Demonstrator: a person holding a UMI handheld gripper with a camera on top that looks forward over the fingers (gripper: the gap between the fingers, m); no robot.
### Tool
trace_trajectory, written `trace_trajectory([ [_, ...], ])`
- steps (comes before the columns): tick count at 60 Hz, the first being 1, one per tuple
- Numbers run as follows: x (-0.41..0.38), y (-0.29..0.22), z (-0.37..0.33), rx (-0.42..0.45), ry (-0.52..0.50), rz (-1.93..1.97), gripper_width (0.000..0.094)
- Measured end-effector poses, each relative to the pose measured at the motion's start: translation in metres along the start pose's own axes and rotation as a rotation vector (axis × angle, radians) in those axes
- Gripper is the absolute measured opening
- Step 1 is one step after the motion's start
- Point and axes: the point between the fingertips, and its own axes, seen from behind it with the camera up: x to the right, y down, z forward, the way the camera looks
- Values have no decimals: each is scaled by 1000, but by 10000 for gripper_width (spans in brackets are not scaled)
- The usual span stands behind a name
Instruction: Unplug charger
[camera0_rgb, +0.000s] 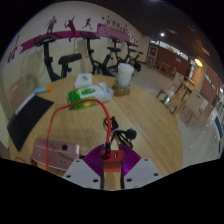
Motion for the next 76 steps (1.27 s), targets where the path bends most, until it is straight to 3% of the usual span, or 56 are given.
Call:
trace_trajectory([
  [8,-6,36,16,-81,-30,-15,321],
  [9,-6,39,16,-91,-30,-15,370],
  [14,6,42,6,-90,0,-4,880],
  [16,8,38,-3,-71,4,2,813],
  [20,12,28,-33,-43,7,17,868],
  [33,15,8,-203,46,28,32,853],
  [49,13,58,-391,92,111,53,854],
  [60,0,98,-440,74,96,95,850],
  [76,-5,103,-456,98,40,81,858],
])
